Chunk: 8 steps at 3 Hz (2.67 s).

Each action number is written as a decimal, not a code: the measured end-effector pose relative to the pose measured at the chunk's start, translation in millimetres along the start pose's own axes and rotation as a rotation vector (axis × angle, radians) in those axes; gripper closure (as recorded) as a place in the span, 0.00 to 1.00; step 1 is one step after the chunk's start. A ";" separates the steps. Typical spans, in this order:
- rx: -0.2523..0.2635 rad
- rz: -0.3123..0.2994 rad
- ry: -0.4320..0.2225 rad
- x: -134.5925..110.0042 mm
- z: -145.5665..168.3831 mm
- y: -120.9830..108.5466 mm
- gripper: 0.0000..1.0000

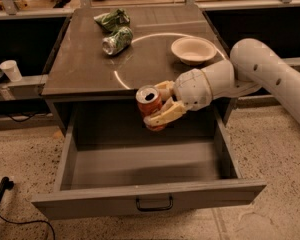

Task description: Place coke can into top drawer

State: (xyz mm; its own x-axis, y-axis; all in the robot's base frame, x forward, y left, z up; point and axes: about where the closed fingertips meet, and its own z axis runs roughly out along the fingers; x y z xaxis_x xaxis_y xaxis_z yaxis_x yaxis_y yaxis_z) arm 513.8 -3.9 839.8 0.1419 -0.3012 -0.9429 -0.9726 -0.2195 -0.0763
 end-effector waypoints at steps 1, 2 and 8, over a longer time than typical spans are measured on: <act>0.066 -0.032 -0.046 25.2 22.5 -0.3 1.00; 0.135 -0.023 -0.123 47.6 44.0 -9.1 1.00; 0.171 0.044 -0.237 154.1 148.5 -19.0 0.81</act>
Offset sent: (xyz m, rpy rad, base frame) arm 0.0218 0.0409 -0.0962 0.2599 -0.0148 -0.2048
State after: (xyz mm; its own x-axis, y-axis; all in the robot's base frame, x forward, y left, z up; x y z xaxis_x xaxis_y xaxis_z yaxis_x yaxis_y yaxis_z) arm 526.8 91.6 647.9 0.0717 -0.0771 -0.9944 -0.9966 -0.0454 -0.0684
